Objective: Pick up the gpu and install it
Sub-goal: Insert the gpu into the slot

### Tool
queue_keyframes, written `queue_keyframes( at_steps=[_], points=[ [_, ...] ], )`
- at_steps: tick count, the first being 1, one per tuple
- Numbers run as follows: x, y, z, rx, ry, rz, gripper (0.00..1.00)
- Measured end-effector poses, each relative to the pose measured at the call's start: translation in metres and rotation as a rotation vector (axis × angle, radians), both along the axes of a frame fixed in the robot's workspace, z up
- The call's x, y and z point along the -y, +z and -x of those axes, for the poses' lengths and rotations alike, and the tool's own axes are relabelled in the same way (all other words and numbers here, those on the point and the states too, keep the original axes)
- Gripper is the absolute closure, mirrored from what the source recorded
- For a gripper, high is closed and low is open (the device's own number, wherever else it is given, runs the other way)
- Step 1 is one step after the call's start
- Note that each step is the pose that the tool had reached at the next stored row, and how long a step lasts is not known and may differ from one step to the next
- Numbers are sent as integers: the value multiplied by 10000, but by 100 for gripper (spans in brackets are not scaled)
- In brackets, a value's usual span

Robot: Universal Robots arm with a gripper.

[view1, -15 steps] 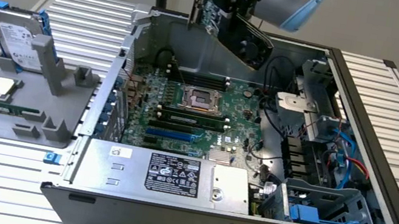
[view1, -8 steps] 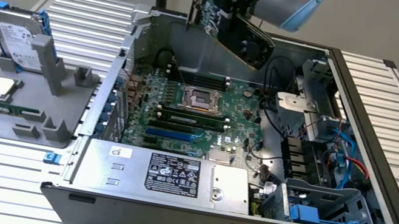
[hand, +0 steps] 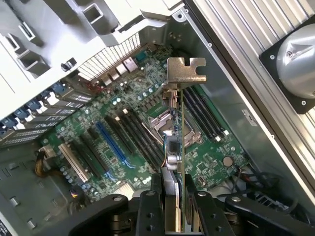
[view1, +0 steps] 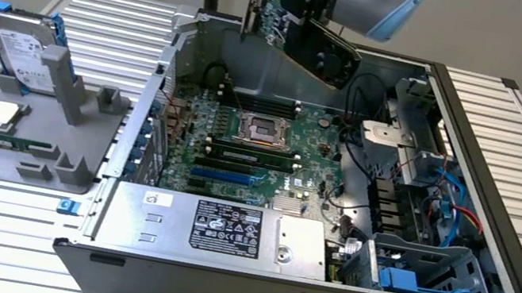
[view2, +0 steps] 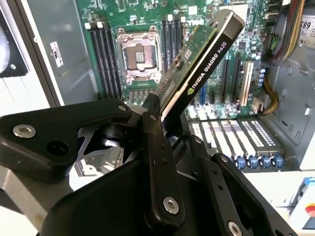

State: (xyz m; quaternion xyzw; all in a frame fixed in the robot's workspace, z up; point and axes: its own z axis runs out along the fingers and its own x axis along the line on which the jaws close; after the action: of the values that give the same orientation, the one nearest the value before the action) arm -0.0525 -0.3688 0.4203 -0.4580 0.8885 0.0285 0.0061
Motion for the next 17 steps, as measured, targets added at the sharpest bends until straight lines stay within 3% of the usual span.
queue_keyframes(
  at_steps=[17],
  points=[
    [0,0,-7,0,1697,1,100]
  ],
)
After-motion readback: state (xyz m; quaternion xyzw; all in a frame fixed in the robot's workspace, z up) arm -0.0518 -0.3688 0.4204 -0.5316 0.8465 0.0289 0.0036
